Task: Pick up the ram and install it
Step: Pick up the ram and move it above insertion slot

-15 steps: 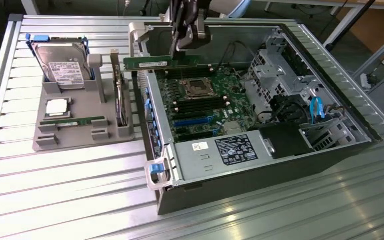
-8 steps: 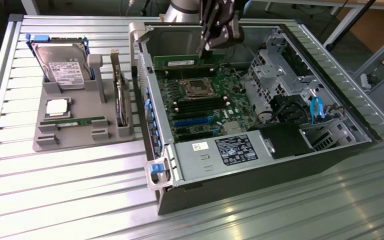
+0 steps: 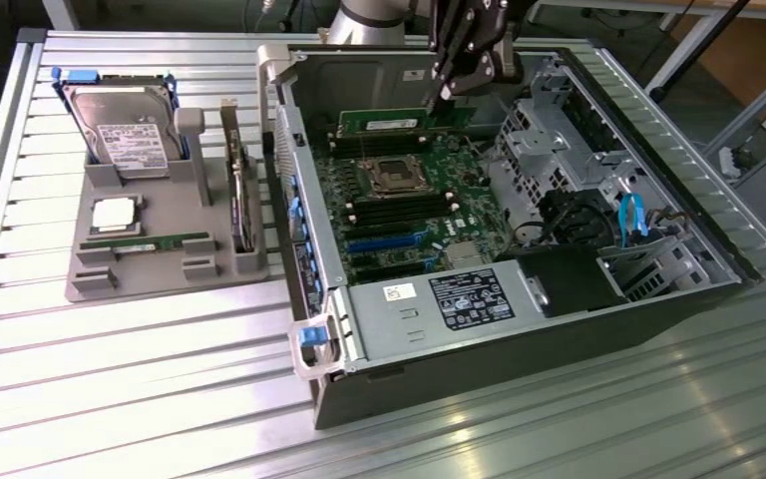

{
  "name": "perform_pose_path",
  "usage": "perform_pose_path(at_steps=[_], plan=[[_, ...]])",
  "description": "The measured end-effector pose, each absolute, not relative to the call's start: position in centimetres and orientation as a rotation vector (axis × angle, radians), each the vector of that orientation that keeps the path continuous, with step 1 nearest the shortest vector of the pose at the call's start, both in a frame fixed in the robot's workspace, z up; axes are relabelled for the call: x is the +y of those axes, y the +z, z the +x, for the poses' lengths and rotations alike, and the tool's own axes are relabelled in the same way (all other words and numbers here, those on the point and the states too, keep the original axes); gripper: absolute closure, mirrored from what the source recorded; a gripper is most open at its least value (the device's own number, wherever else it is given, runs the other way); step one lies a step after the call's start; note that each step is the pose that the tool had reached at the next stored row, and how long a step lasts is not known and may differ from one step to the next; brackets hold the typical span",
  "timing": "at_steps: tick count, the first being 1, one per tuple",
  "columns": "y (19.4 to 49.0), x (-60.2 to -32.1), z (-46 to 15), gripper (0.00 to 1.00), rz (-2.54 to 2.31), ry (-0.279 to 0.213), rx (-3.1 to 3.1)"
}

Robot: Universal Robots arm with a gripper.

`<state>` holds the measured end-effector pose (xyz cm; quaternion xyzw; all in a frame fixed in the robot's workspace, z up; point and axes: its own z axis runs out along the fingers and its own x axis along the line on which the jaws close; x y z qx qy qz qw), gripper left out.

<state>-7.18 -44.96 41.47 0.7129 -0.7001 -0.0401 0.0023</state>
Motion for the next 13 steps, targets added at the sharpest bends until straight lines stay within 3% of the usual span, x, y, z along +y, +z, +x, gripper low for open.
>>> perform_pose_path(at_steps=[13], plan=[[40.2,-45.0,-5.6,0.89,2.236,-0.126,-2.196]])
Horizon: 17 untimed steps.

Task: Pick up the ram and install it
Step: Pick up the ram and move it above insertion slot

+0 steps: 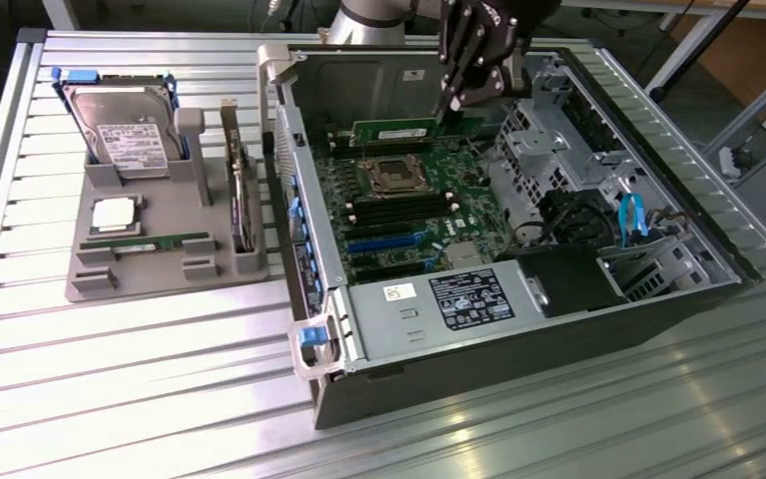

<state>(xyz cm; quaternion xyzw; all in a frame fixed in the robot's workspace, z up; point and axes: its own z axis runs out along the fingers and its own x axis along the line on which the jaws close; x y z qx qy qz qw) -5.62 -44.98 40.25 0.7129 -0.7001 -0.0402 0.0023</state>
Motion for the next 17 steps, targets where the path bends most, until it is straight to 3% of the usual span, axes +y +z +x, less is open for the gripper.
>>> perform_pose_path(at_steps=[17], plan=[[38.4,-44.8,-4.1,0.89,2.236,-0.127,-2.196]])
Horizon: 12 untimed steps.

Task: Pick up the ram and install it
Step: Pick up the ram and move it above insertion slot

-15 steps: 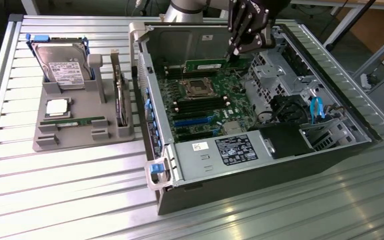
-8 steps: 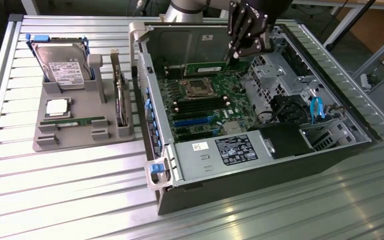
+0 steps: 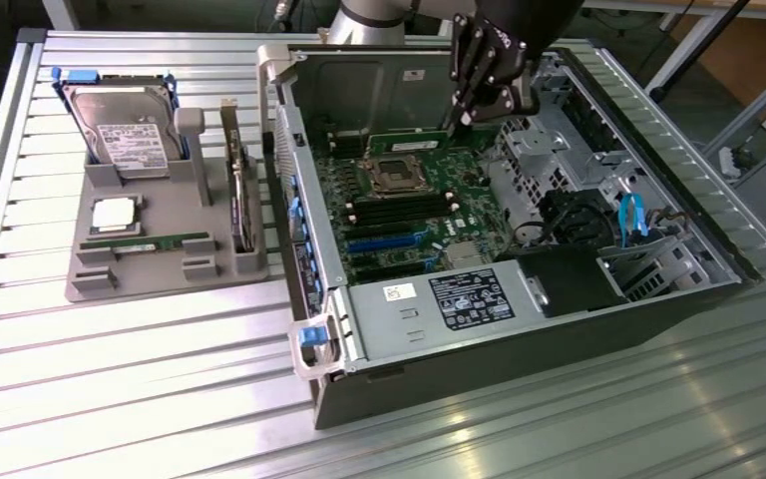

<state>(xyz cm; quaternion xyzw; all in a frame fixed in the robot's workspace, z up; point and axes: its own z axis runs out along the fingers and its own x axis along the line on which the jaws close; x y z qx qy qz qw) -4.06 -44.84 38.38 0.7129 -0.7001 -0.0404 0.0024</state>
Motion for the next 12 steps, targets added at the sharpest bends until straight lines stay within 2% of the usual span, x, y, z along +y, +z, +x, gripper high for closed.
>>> perform_pose_path(at_steps=[6,12], plan=[[38.3,-42.9,-4.1,0.89,2.236,-0.127,-2.196],[37.0,-42.9,-4.1,0.89,2.236,-0.127,-2.196]])
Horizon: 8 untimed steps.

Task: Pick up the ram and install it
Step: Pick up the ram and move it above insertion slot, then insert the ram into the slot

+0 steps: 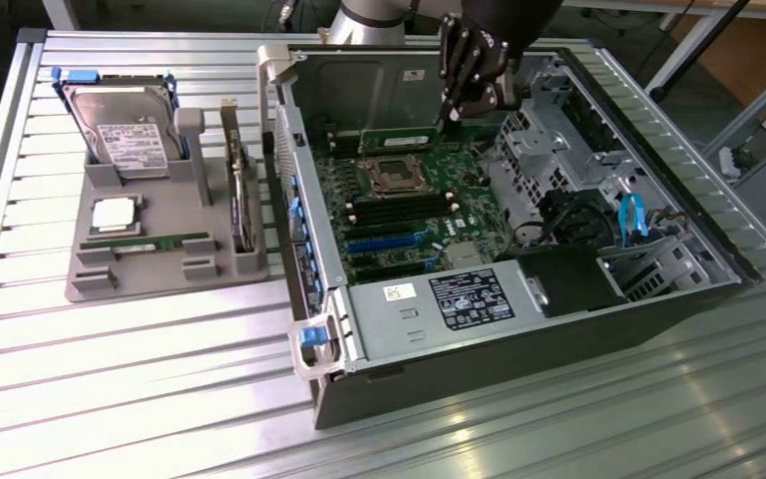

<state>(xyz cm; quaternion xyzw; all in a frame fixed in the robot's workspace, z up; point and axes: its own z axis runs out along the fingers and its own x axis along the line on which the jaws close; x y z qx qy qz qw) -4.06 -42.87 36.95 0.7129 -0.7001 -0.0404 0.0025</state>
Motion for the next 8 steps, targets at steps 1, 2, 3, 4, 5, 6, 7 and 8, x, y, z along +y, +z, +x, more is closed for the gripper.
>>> perform_pose_path(at_steps=[1,2,3,4,5,6,7,8], plan=[[36.73,-42.87,-4.06,0.89,2.236,-0.127,-2.196],[36.46,-42.87,-4.06,0.89,2.236,-0.127,-2.196],[36.46,-42.87,-4.06,0.89,2.236,-0.127,-2.196],[36.44,-42.87,-4.06,0.89,2.236,-0.127,-2.196],[36.44,-42.87,-4.06,0.89,2.236,-0.127,-2.196],[36.44,-42.87,-4.06,0.89,2.236,-0.127,-2.196],[36.44,-42.87,-4.06,0.89,2.236,-0.127,-2.196],[36.44,-42.87,-4.06,0.89,2.236,-0.127,-2.196]])
